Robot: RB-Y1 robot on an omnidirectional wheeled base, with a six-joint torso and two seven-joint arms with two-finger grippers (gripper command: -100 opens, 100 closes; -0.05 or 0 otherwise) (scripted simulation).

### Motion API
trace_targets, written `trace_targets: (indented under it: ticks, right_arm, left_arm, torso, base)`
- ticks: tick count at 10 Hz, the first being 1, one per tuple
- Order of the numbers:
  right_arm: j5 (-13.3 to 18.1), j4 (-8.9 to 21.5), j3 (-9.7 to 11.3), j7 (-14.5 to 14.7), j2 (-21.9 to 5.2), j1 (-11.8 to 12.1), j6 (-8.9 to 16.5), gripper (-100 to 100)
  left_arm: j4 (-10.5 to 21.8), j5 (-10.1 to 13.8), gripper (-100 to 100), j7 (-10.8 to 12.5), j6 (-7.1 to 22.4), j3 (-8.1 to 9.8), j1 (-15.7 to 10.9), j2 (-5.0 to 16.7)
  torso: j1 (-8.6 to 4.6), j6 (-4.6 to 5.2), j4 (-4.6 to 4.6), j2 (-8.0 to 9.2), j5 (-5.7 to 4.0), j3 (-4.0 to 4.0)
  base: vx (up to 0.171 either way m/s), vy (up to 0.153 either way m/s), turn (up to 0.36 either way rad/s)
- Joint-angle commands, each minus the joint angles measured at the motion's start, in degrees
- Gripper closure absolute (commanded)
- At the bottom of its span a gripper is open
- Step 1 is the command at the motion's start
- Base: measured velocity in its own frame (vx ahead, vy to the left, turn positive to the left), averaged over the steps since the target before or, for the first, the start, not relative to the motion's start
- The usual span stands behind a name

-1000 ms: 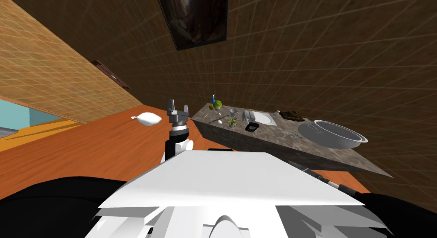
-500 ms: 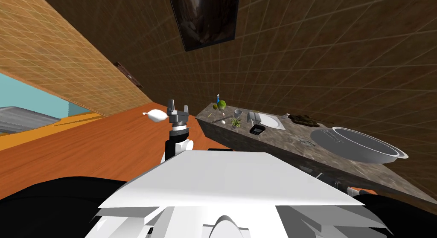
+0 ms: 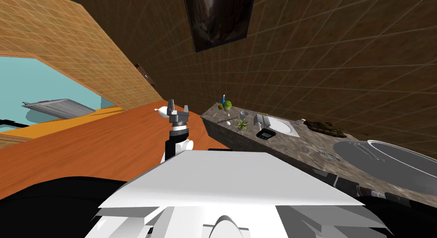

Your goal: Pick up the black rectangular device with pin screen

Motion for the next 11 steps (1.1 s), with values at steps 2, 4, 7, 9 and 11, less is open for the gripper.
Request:
trace_targets:
  ticks: [2,4,7,9,11]
  right_arm:
    - [0.67,3.67,0.74,1.75,-3.83,0.75,-2.03,-100]
    - [0.92,5.92,0.78,2.77,-6.06,1.7,-3.26,-100]
    - [1.42,9.68,0.86,4.62,-9.88,3.32,-5.68,-100]
    - [1.92,12.88,0.94,6.2,-12.85,4.6,-7.98,-100]
    - [2.39,15.47,1.03,7.51,-15.02,5.57,-10.1,-100]
  left_arm:
    - [0.0,0.0,0,0.0,0.0,0.0,0.01,0.0]
    - [0.0,0.0,0,0.0,0.0,0.0,0.0,0.0]
    - [0.0,0.0,0,0.0,0.0,0.01,0.01,0.0]
    - [0.0,0.0,0,0.0,0.0,0.0,0.01,0.0]
    - [-0.01,0.0,0,0.0,0.0,0.0,0.02,-0.01]
  torso:
    - [-0.02,0.06,0.01,0.02,-0.01,0.01]
    - [0.18,-0.02,-0.02,-0.09,0.04,-0.06]
    - [0.07,0.09,0.0,-0.03,0.01,-0.02]
    - [0.28,0.01,-0.03,-0.15,0.06,-0.09]
    - [0.41,0.05,-0.09,-0.37,0.1,-0.22]
  base:
    - [0.031,0.056,0.179]
    - [0.038,0.092,0.222]
    - [0.051,0.074,0.139]
    - [0.093,0.128,0.279]
    - [0.129,0.145,0.16]
